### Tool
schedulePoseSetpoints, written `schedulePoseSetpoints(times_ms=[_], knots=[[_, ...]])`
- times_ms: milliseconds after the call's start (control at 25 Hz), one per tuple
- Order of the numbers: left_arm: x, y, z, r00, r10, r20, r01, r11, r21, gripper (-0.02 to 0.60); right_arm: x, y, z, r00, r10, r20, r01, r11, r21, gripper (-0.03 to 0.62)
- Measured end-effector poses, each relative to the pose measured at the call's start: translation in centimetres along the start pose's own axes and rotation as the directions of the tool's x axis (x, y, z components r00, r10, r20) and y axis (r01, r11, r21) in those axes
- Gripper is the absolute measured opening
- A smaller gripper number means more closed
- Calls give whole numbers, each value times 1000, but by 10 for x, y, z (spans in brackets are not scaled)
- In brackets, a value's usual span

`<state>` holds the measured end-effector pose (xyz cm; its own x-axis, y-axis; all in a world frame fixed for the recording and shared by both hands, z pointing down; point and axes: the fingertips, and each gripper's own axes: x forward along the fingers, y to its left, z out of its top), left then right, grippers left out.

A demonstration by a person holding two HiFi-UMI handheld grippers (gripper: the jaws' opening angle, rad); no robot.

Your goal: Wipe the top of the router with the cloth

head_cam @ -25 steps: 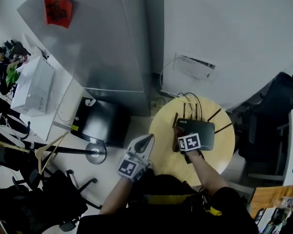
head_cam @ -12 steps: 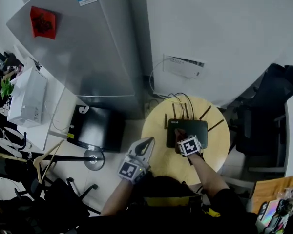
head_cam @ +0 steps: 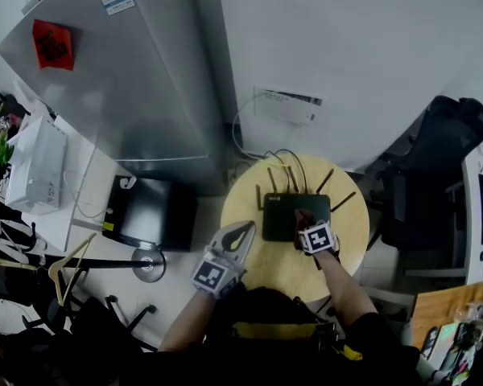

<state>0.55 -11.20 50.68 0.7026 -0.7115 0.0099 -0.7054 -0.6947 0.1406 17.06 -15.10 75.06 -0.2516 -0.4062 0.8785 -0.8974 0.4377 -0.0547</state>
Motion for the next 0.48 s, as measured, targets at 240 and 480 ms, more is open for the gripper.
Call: schedulePoseSetpoints(times_ms=[240,480], knots=[[2,-7,-5,1000,-5,-9,4,1000,-15,-3,-9,-36,-28,998,-42,-39,44,998,35,61],[6,-10,-6,1000,-14,-13,14,1000,-12,-3,-14,-64,-54,995,-64,-75,72,991,116,61]])
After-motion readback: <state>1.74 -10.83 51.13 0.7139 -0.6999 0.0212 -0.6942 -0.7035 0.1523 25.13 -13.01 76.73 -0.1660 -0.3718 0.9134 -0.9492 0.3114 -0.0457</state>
